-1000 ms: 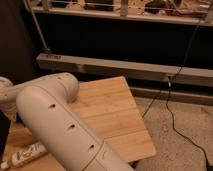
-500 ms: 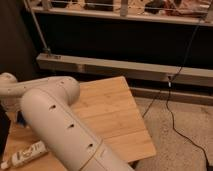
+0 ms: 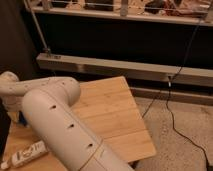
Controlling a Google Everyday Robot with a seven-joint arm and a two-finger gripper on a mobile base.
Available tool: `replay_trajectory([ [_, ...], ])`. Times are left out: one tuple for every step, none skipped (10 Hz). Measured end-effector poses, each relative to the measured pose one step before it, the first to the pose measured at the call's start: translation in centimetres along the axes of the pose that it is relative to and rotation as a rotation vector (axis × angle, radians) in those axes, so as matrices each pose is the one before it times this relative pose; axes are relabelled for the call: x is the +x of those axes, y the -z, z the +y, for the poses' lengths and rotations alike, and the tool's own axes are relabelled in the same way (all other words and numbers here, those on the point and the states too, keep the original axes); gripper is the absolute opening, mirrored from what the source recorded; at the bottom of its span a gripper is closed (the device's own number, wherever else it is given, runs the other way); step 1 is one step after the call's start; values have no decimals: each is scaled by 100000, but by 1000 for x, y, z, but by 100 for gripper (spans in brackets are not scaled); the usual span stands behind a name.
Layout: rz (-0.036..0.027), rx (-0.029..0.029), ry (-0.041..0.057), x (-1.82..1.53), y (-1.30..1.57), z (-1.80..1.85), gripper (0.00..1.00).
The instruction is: Place the white sponge in the ceramic bowl
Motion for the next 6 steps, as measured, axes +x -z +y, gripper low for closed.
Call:
replay_trajectory([
  [421,-869,-306,94,-455,575,65],
  [412,-890,-404,101,-429,542,65],
  [153,-785,-126,-27,-291,514,65],
  [308,-299,-1,23,-267,288,65],
  [244,-182,-132,22,-304,231,65],
  [369,277,-233,129,-368,2,61],
])
